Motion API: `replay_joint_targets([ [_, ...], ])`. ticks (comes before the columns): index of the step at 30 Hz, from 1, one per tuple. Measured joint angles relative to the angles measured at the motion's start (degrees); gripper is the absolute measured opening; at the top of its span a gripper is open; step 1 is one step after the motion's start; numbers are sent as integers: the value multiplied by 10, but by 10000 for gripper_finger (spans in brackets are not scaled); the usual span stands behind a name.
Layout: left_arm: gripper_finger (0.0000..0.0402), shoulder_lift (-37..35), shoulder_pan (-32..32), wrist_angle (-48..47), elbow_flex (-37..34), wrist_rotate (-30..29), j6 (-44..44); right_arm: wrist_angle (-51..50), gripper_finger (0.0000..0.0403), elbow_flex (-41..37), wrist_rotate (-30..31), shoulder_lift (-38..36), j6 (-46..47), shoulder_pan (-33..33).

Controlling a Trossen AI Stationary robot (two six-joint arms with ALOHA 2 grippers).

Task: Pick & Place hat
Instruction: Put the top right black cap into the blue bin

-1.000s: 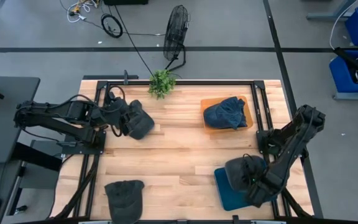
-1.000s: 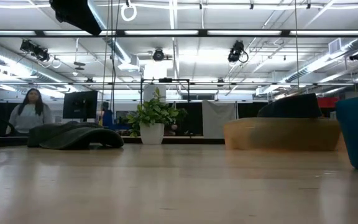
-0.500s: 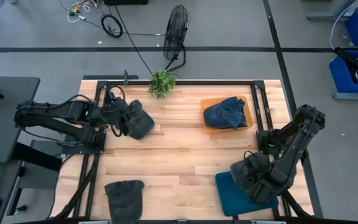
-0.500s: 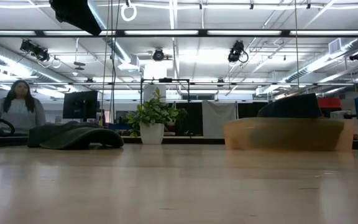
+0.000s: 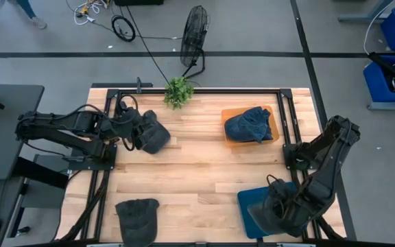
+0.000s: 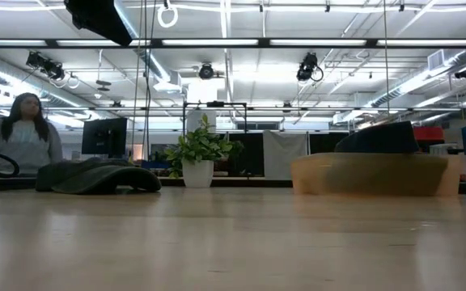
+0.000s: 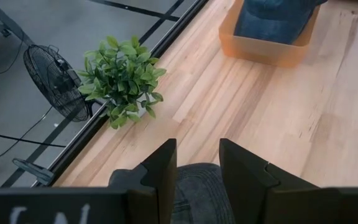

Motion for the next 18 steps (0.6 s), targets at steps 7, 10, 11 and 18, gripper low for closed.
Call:
replay_joint_targets([
  [7, 124, 0, 0, 0, 0, 0, 0, -41, 0, -32, -5, 25, 86, 24],
  [10, 124, 0, 0, 0, 0, 0, 0, -42, 0, -65, -5, 39, 104, 28],
  [11, 124, 0, 0, 0, 0, 0, 0, -35, 0, -78, -5, 41, 96, 28],
  [18, 124, 0, 0, 0, 0, 0, 0, 21, 5, -187, 30, 42, 36, 21],
])
